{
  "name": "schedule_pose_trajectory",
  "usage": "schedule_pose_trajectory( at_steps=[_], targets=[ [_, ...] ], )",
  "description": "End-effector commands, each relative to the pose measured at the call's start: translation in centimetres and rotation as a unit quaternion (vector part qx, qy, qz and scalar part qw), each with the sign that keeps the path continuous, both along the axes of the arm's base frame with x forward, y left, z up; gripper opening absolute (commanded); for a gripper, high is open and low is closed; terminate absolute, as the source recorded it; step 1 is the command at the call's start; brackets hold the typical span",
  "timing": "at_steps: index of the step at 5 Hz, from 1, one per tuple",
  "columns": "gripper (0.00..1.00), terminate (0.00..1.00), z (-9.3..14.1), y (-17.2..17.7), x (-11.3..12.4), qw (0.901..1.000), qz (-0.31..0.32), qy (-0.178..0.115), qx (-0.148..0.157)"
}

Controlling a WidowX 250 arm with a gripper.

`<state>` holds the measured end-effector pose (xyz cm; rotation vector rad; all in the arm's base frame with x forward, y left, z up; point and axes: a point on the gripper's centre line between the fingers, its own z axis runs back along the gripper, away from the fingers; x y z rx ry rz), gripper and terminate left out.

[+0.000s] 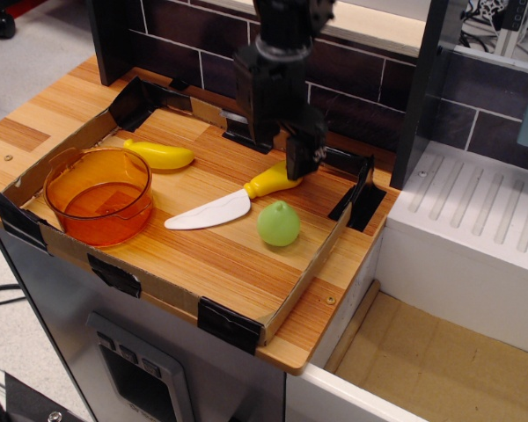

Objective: Put knife in pot

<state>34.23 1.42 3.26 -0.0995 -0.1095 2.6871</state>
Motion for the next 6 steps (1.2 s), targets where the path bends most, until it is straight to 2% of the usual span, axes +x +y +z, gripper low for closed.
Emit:
schedule_pose_trajectory(
  at_steps=[1, 2, 3, 4, 5, 6],
  targets=[
    [1.00, 0.00, -2.2, 0.5, 0.7, 0.9997, 0.008, 0.005, 0.022],
    [1.00, 0.00, -2.9, 0.6, 0.6, 0.9995, 0.004, 0.007, 0.030],
    [0.00, 0.00, -2.7, 1.1, 0.7, 0.9998, 0.005, 0.005, 0.016],
    [0.00, 0.00, -2.0, 1.6, 0.9, 0.9998, 0.001, 0.004, 0.020],
    [0.00, 0.00, -0.7, 1.8, 1.1, 1.0000, -0.003, 0.007, 0.006],
    [0.00, 0.00, 1.5, 2.2, 1.3, 0.9999, 0.007, -0.002, 0.010]
  ],
)
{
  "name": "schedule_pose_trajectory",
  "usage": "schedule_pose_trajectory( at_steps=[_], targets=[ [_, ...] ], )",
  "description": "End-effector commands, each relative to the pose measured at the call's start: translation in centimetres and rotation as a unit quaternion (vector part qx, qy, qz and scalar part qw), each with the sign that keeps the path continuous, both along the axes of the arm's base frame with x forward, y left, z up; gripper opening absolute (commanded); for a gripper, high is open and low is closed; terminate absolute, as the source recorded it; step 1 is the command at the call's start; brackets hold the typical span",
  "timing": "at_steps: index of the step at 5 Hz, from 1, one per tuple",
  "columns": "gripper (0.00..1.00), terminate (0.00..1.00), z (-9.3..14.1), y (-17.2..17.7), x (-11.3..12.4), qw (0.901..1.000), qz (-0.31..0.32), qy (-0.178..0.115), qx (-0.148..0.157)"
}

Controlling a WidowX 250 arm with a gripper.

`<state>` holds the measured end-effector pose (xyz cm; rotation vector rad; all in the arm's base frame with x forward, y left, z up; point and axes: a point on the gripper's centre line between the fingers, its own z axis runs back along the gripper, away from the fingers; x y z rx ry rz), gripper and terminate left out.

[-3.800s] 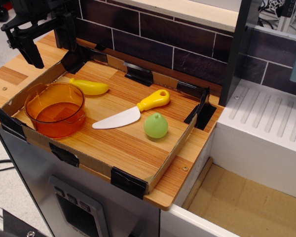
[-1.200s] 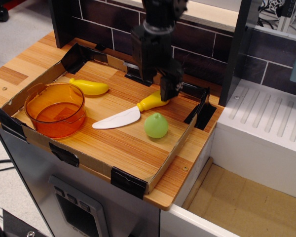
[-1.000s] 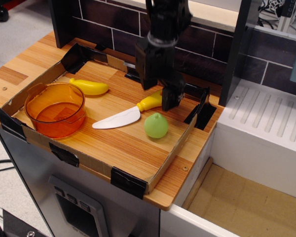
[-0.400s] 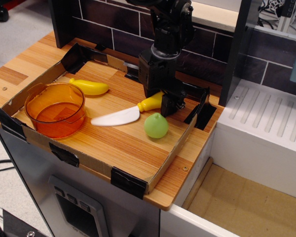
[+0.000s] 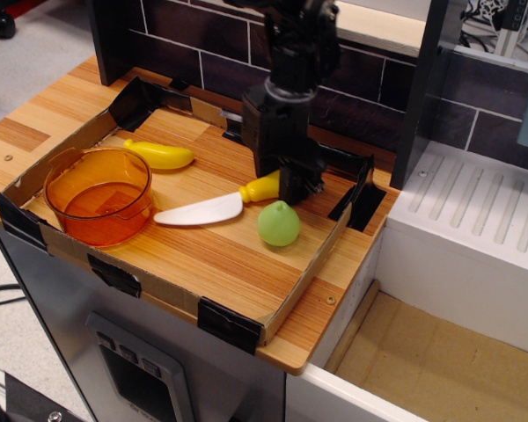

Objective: Put knife in pot

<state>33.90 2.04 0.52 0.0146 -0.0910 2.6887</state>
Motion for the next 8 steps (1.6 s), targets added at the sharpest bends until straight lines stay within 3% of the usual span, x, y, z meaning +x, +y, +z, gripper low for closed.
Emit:
schedule_pose_trajectory(
  at_steps=[1, 3, 4, 6, 8],
  targets=[
    [0.00, 0.00, 6.2, 1.5, 1.8, 0.9986, 0.021, -0.048, -0.001],
    [0.00, 0.00, 9.2, 2.8, 1.5, 0.9881, 0.125, -0.088, 0.010],
    [0.00, 0.00, 11.4, 3.9, 0.7, 0.9866, 0.142, -0.078, -0.018],
    [0.00, 0.00, 10.8, 7.6, -4.0, 0.9948, 0.095, -0.027, -0.024],
    [0.00, 0.00, 8.3, 10.8, -7.0, 0.9986, 0.038, -0.036, 0.001]
  ],
)
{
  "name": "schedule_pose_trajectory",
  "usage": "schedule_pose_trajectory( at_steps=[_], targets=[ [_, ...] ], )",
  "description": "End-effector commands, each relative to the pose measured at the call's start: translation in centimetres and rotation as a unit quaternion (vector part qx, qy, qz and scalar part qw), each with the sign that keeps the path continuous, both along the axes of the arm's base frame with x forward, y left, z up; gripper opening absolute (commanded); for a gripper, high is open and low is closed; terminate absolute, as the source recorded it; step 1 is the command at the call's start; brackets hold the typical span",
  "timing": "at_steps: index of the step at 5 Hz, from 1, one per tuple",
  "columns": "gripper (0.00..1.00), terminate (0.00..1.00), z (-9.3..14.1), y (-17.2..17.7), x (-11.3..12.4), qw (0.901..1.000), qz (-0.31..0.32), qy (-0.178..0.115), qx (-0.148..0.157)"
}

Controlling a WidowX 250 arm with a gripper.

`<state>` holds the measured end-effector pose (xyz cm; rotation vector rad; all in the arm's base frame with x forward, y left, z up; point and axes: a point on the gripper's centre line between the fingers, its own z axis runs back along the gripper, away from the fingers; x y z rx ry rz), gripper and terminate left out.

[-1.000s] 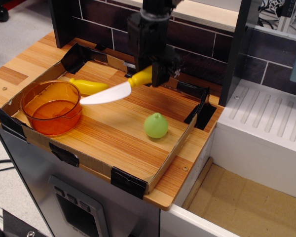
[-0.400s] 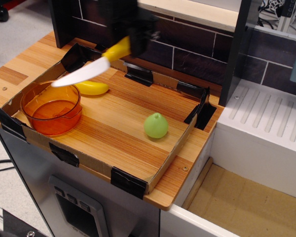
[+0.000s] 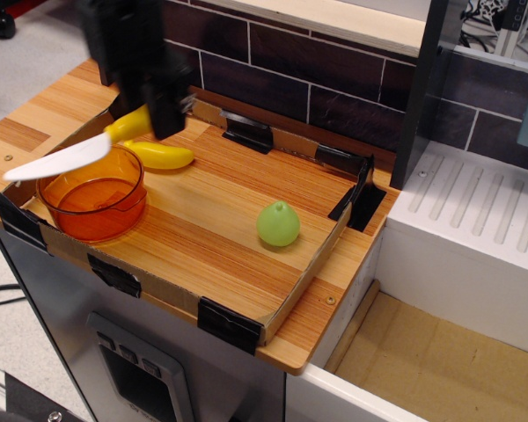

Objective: Put knife in pot

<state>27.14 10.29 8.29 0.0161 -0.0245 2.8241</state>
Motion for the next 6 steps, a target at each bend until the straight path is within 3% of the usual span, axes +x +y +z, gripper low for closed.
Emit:
schedule_pose_trajectory(
  at_steps=[1, 2, 3, 5, 6],
  targets=[
    [0.00, 0.00, -0.2, 3.2, -0.6, 0.9977, -0.040, -0.041, 0.035],
    [0.00, 0.00, -0.6, 3.9, -0.2, 0.9981, -0.035, -0.034, 0.038],
    [1.00, 0.00, -1.1, 4.4, -0.1, 0.9983, -0.043, -0.017, 0.037],
    [1.00, 0.00, -0.4, 5.0, -0.3, 0.9977, -0.055, -0.022, 0.035],
    [1.00, 0.00, 1.8, 4.5, 0.4, 0.9973, -0.056, -0.035, 0.032]
  ],
)
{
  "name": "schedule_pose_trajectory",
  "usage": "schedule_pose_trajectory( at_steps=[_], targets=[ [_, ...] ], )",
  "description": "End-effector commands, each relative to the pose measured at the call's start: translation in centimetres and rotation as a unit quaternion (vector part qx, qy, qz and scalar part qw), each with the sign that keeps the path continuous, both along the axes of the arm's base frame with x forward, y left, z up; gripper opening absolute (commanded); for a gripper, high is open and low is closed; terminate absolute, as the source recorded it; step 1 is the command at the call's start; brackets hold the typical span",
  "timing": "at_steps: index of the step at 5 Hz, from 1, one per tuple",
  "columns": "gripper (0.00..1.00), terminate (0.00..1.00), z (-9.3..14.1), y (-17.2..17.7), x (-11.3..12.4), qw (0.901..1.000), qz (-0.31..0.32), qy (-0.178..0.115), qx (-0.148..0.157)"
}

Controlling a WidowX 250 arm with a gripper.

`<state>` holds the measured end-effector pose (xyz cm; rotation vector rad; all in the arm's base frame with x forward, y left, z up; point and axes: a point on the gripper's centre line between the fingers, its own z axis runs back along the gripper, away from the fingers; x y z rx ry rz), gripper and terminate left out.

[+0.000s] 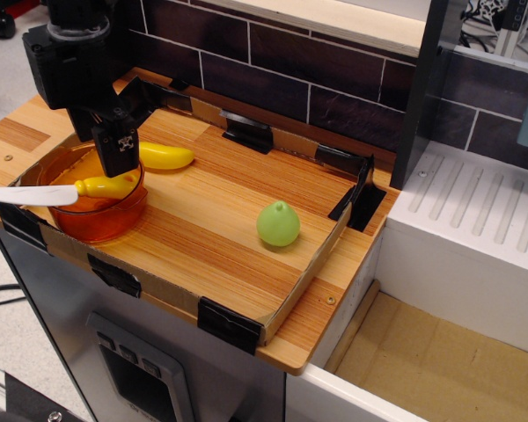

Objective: Put knife in pot

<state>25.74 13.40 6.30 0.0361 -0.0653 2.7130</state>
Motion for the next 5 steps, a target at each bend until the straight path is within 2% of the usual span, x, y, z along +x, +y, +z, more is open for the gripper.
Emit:
schedule_pose_trajectory(
  at_steps=[1, 2, 4, 5],
  targets=[
    [1.00, 0.00, 6.0, 0.2, 3.0, 0.9982, -0.013, -0.057, -0.011],
    [1.00, 0.00, 7.6, -0.7, 3.9, 0.9953, -0.022, -0.094, -0.014],
    [1.00, 0.00, 7.6, -0.7, 3.9, 0.9953, -0.022, -0.094, -0.014],
    [1.00, 1.00, 7.6, -0.7, 3.9, 0.9953, -0.022, -0.094, -0.014]
  ],
)
